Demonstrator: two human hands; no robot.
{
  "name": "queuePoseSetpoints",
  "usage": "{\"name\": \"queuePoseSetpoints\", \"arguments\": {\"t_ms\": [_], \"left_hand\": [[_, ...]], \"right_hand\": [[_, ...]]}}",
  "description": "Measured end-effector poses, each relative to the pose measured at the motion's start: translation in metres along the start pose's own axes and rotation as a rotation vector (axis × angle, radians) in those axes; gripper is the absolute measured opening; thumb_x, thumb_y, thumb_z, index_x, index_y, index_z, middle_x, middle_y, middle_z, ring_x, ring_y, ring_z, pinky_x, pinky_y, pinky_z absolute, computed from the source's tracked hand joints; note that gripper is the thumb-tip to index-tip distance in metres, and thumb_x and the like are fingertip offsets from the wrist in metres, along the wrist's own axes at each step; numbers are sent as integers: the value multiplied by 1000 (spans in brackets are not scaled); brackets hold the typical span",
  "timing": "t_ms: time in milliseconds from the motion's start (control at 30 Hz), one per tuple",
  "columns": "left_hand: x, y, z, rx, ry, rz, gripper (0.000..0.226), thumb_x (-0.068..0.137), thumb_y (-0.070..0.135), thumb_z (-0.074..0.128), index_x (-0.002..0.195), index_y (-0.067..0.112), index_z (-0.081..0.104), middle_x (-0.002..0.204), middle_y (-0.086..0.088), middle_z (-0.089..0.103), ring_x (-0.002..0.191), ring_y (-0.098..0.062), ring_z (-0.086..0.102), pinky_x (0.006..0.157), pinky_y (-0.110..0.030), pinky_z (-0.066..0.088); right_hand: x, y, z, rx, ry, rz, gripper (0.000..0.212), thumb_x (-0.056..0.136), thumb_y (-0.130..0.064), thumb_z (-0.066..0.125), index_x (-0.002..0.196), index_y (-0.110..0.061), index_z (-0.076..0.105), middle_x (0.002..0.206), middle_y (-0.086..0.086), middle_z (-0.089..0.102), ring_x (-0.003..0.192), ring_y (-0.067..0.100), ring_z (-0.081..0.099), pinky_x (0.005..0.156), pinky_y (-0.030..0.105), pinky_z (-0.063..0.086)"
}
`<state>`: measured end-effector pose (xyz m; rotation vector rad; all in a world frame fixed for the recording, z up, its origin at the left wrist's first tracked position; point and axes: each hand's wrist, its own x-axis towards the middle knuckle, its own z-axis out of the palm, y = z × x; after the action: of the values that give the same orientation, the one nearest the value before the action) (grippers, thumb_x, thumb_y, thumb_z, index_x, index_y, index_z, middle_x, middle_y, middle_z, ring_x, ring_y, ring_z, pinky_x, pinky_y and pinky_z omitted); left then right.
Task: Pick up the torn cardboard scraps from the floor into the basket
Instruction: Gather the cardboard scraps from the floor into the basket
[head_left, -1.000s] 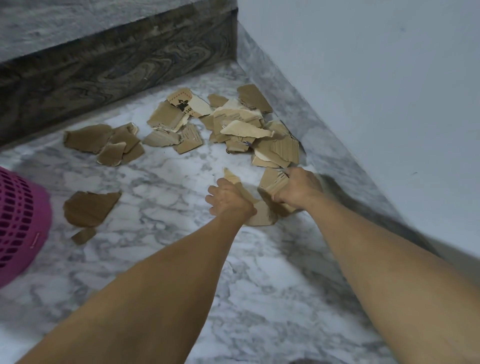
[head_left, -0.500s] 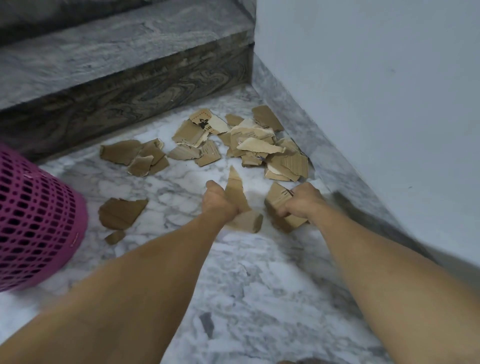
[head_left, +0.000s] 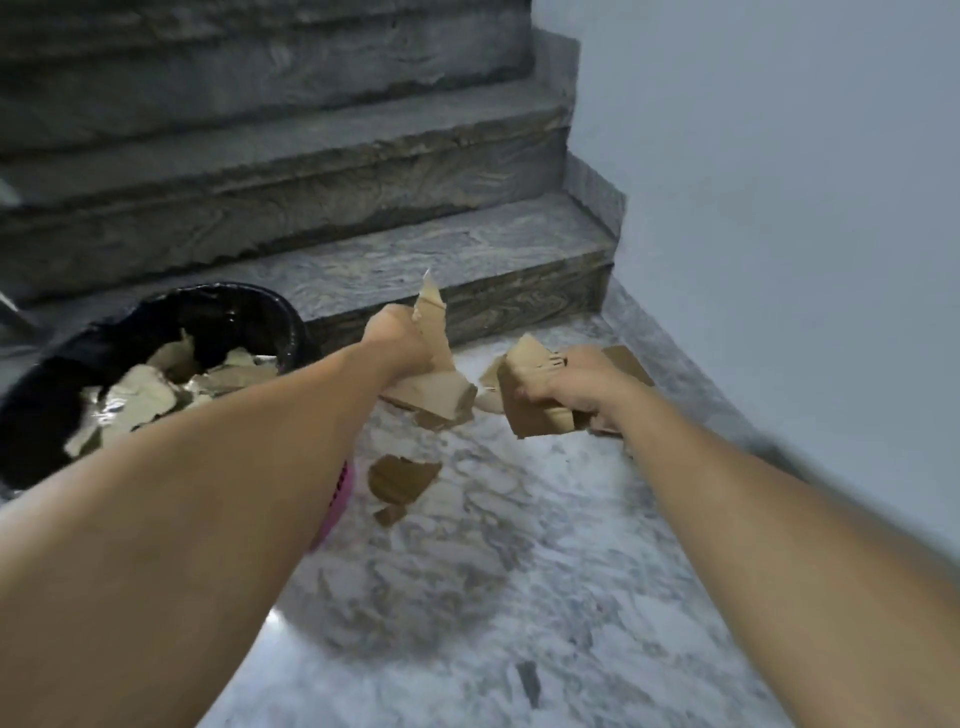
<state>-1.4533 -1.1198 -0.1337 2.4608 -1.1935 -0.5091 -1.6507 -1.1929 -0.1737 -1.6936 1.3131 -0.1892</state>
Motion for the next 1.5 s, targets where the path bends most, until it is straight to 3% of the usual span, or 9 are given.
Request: {"name": "queuePoseSetpoints", "arguments": {"t_ms": [133, 400, 500, 567, 733, 900, 1000, 1300, 1500], "left_hand": [[1, -37, -79, 98, 39, -45, 32, 81, 21, 73, 102, 6, 53, 98, -11, 61, 89, -24, 59, 68, -29, 44], [-1, -165, -187, 106, 141, -206, 38, 79, 17, 74, 107, 8, 51, 90, -7, 58, 77, -21, 59, 66, -32, 52], [2, -210, -196, 48, 154, -266, 46, 77, 18, 76, 114, 7, 52, 86, -4, 55, 72, -16, 55, 61, -28, 48], [7, -231, -194, 3, 150, -259, 49, 76, 9, 75, 120, 1, 54, 93, -8, 57, 80, -20, 54, 72, -31, 47], [23, -271, -172, -20, 81, -253, 59, 79, 21, 75, 126, 1, 47, 103, -8, 56, 98, -24, 58, 83, -33, 50], [34, -306, -147, 112, 29, -275, 131, 51, 63, 83, 150, 14, 14, 147, -15, 27, 136, -33, 30, 110, -45, 35], [35, -322, -136, 273, -105, -239, 148, 42, 74, 78, 153, 21, -4, 155, -14, 8, 142, -36, 14, 115, -51, 24], [52, -296, -130, 305, -54, -253, 128, 45, 86, 67, 145, 19, 25, 145, -12, 31, 134, -36, 30, 109, -53, 30], [81, -210, -133, 140, 160, 77, 70, 69, 65, 70, 116, 14, 59, 116, -9, 62, 109, -28, 57, 91, -40, 50]], "right_hand": [[-7, -77, 23, 12, 10, -119, 56, 67, -36, 88, 112, -7, 69, 106, 6, 69, 89, 19, 64, 69, 27, 46], [-8, -213, 127, 86, -41, -286, 57, 75, -30, 83, 121, -8, 59, 110, 4, 66, 73, 11, 60, 44, 15, 41], [0, -243, 175, 26, -10, -324, 68, 73, -32, 84, 129, -7, 55, 123, 11, 64, 100, 24, 64, 77, 28, 55], [6, -254, 200, -75, 60, -340, 74, 76, -36, 81, 136, -8, 48, 131, 11, 58, 117, 29, 57, 96, 35, 48], [30, -272, 247, -119, 193, -432, 54, 88, -30, 69, 135, -17, 46, 130, 7, 59, 114, 27, 57, 87, 35, 45], [55, -264, 280, -383, -121, -433, 79, 86, -36, 71, 149, -17, 28, 149, 10, 43, 133, 30, 45, 108, 42, 40], [63, -257, 284, -405, -86, -413, 60, 88, -24, 68, 143, -17, 44, 145, 8, 49, 131, 27, 48, 105, 36, 40], [73, -245, 231, 38, 58, -343, 10, 87, -7, 67, 91, -15, 62, 84, 9, 68, 79, 25, 73, 67, 42, 62], [63, -221, 163, 120, 20, -191, 6, 88, -14, 71, 90, -12, 66, 88, 10, 71, 80, 19, 73, 67, 36, 62]]}}
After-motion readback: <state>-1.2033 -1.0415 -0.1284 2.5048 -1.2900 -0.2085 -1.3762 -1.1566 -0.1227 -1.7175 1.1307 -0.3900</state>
